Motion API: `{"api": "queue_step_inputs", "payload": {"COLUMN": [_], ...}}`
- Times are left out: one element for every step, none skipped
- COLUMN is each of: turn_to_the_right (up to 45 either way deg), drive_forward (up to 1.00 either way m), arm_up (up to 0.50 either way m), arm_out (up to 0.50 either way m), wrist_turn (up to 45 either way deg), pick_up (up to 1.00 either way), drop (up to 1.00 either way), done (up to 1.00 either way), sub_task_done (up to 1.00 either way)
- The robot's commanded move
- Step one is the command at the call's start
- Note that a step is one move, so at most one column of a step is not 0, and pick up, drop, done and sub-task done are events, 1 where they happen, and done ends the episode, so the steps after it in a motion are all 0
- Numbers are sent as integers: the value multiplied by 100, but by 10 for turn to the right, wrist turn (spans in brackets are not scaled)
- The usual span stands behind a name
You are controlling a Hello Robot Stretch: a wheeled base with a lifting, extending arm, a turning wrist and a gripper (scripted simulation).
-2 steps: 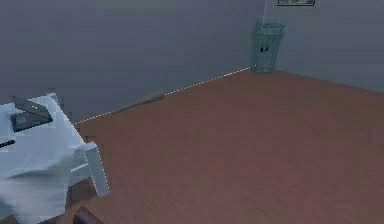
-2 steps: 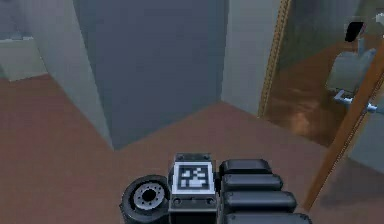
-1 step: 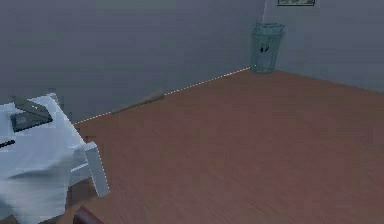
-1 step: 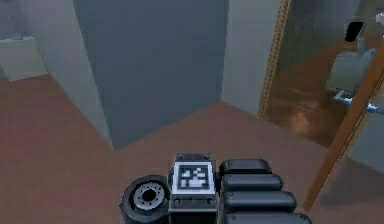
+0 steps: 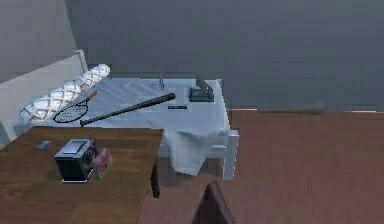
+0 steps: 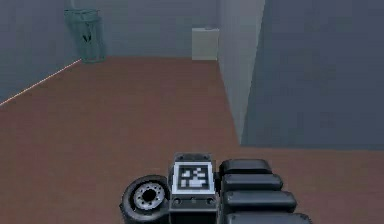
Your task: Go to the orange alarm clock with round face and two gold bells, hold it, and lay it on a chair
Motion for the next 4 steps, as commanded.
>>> {"api": "queue_step_inputs", "payload": {"turn_to_the_right": [-450, -60, 450, 450], "drive_forward": [0, 0, 0, 0], "arm_up": [0, 0, 0, 0], "arm_out": [0, 0, 0, 0], "wrist_turn": [0, 0, 0, 0], "pick_up": [0, 0, 0, 0], "drop": [0, 0, 0, 0], "done": [0, 0, 0, 0], "sub_task_done": [0, 0, 0, 0]}}
